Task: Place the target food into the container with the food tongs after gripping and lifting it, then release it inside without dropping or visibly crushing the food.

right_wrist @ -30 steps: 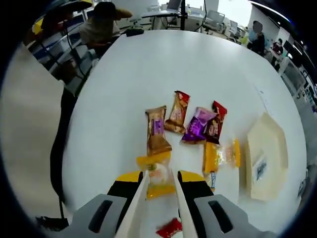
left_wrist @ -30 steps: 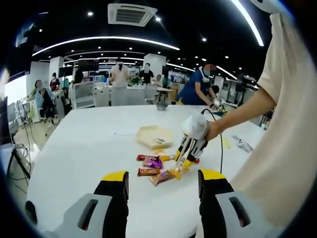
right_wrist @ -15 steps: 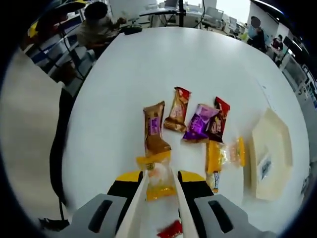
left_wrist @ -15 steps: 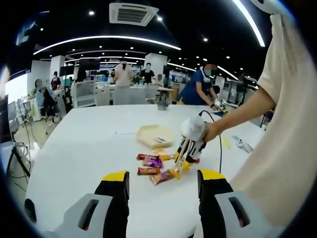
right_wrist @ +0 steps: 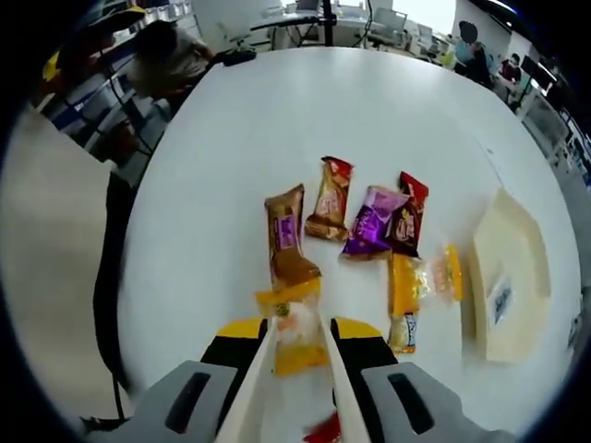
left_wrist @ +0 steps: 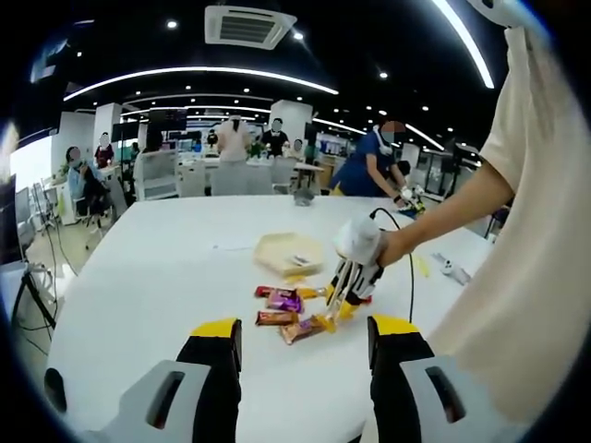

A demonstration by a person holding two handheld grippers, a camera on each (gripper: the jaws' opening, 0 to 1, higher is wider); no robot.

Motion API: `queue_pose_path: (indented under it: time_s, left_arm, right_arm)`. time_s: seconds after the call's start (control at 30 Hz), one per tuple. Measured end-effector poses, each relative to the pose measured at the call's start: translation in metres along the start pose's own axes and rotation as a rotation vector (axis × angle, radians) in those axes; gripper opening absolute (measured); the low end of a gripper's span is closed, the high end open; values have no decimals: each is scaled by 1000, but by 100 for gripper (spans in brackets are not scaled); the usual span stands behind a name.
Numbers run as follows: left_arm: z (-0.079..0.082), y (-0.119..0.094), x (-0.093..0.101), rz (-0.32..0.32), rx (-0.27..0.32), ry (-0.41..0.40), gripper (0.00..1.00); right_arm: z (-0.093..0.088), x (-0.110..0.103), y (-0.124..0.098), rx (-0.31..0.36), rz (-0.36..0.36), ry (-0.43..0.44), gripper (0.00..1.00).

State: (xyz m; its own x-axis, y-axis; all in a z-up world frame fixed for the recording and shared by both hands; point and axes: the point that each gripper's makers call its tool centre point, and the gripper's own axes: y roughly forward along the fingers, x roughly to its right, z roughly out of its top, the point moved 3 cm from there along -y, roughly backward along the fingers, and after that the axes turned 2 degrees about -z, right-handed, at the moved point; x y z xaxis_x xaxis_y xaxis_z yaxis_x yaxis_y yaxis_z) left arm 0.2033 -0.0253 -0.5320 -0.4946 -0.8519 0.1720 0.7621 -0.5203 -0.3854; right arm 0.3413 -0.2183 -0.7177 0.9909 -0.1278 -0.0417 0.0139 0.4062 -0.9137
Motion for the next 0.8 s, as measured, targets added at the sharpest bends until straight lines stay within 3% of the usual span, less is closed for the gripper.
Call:
queue_pose_path:
  time_s: [0.8]
  left_arm:
    - [0, -8, 2, 9, 8, 9, 54]
  right_arm:
    - [-3, -6, -4, 47, -86, 79, 23]
